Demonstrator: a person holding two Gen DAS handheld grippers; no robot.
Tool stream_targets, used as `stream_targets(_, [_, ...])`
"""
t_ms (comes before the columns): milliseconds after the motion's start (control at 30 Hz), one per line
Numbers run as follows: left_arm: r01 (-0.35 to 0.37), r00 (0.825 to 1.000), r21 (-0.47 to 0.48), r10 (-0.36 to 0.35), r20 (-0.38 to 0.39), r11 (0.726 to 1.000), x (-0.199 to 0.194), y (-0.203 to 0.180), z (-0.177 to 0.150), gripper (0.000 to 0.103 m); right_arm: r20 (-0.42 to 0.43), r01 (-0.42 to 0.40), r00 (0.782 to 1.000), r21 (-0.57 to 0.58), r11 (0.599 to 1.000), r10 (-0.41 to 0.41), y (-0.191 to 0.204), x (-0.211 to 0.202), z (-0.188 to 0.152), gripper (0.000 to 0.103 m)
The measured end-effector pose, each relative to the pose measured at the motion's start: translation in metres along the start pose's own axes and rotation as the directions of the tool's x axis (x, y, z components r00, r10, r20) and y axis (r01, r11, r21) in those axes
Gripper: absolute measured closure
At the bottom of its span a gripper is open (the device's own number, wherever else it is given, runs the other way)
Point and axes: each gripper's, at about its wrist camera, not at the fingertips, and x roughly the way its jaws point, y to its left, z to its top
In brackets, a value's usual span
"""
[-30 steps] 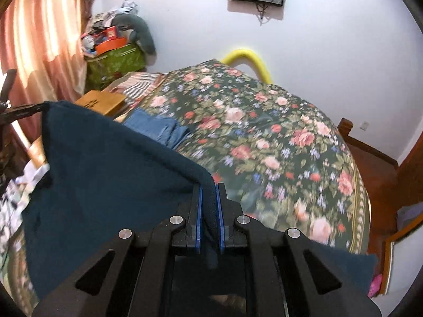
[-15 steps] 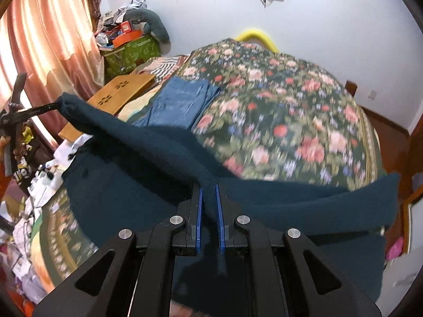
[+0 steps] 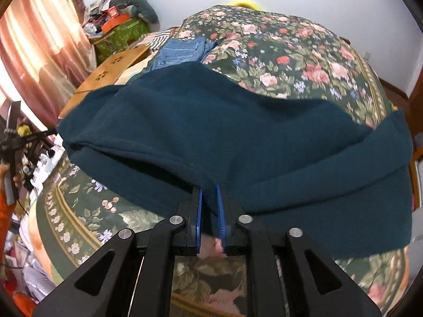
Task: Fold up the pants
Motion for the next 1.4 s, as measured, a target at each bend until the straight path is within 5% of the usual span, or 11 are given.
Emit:
stream_targets(233, [-0.013,0.994,0.033,0.01,0.107,0.999,-0.046,-0.015,0.026,0.092,0.071,0.058,0.996,0.038,0.998,-0.061,-0.027,-0.043,0.012,0.081])
stream_targets(333, [-0.02,0.991,0.069,0.011,0.131,0.997,-0.055,-0.041,0.041,0.064,0.107,0.101,0.988,0.089,0.991,-0.111,-0.055,-0.059,0.018,0.077])
stream_targets(400, [-0.012,0.989,0.085,-0.001,0.15,0.996,-0.059,-0.06,0.049,0.036,0.115,0.143,0.981,0.122,0.982,-0.157,-0.075,-0.066,0.022,0.075])
stream_targets(433, [-0.01,0.987,0.095,-0.006,0.16,0.995,-0.059,-0.07,0.052,0.034,0.116,0.163,0.977,0.14,0.977,-0.18,-0.085,-0.069,0.024,0.073])
stream_targets(867, [0.105,0.988,0.19,-0.124,0.092,0.976,-0.005,-0.197,0.098,0.024,0.099,0.296,0.927,0.393,0.87,-0.361,-0.247,-0.061,0.067,0.069])
stream_targets(1000, [0.134,0.988,0.205,-0.147,0.051,0.97,0.018,-0.221,0.102,0.023,0.052,0.316,0.928,0.414,0.854,-0.368,-0.284,-0.026,0.084,0.069])
stream_targets(1200, [0.083,0.994,0.271,-0.1,0.048,0.959,0.037,-0.244,0.101,0.023,0.006,0.29,0.945,0.444,0.848,-0.327,-0.319,0.022,0.099,0.069])
stream_targets(1300, [0.083,0.995,0.28,-0.096,0.033,0.956,0.043,-0.248,0.099,0.023,-0.072,0.339,0.936,0.455,0.823,-0.346,-0.334,0.044,0.095,0.07])
stream_targets(1400, [0.076,0.996,0.301,-0.086,0.018,0.95,0.048,-0.253,0.093,0.023,-0.049,0.316,0.941,0.488,0.814,-0.336,-0.342,0.051,0.083,0.073])
